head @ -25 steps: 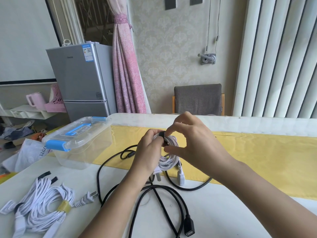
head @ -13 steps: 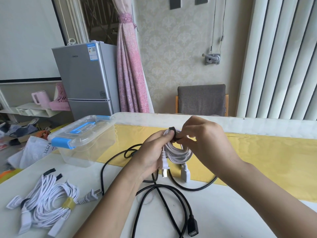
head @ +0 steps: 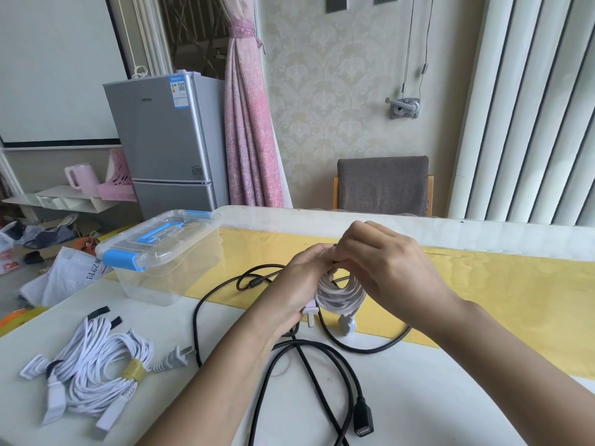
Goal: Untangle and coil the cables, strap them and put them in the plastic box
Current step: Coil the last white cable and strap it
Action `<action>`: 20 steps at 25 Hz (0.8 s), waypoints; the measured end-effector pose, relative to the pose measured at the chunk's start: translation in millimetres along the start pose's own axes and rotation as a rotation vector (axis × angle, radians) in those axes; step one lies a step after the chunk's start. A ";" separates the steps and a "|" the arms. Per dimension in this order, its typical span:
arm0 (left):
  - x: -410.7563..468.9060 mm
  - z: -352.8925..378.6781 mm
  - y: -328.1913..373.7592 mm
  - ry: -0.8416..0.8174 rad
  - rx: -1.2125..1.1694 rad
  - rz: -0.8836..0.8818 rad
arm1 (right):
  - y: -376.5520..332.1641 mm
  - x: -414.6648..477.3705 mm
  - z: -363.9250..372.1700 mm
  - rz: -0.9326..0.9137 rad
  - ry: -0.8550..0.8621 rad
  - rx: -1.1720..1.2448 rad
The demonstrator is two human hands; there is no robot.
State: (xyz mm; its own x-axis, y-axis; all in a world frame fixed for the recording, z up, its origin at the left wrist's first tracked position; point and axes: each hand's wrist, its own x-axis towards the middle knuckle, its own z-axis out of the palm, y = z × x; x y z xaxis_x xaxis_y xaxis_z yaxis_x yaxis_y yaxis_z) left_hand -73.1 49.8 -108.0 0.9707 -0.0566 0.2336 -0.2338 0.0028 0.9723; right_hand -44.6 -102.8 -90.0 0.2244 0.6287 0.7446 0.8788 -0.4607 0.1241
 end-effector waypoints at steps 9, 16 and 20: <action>0.9 4.9 -5.6 0.008 0.150 0.159 | -7.2 5.2 5.4 0.490 0.133 0.330; 6.4 0.4 -16.7 0.039 0.120 0.276 | -13.6 9.5 6.9 0.518 0.259 0.424; 10.4 -0.1 -19.5 0.062 0.075 0.223 | -11.6 2.2 16.2 0.317 0.219 0.152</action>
State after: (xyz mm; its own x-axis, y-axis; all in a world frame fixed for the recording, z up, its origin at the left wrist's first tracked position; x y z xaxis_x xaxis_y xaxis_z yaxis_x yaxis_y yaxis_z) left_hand -58.4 49.2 -124.6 0.8958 -0.0011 0.4444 -0.4435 -0.0659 0.8938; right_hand -47.5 -86.0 -100.5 0.4136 0.3151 0.8542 0.8364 -0.5022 -0.2197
